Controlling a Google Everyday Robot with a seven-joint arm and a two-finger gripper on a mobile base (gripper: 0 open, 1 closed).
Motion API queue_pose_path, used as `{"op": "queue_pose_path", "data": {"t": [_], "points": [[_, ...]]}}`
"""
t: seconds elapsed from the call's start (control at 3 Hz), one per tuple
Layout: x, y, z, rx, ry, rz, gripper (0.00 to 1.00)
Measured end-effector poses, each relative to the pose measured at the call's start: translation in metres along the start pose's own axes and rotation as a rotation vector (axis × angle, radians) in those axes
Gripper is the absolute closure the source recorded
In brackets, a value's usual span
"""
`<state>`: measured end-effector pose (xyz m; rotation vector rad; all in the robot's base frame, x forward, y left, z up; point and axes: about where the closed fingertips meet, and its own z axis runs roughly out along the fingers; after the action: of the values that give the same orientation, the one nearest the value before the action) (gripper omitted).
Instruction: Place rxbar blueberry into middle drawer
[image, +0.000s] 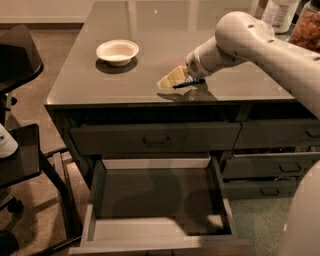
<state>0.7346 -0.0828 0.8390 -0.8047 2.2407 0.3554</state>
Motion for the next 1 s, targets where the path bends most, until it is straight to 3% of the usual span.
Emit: {"op": "queue_pose_path", "data": {"t": [1.0], "points": [[0.0021,0.001,0.0036,0.003,0.009,0.005,0.72]]}}
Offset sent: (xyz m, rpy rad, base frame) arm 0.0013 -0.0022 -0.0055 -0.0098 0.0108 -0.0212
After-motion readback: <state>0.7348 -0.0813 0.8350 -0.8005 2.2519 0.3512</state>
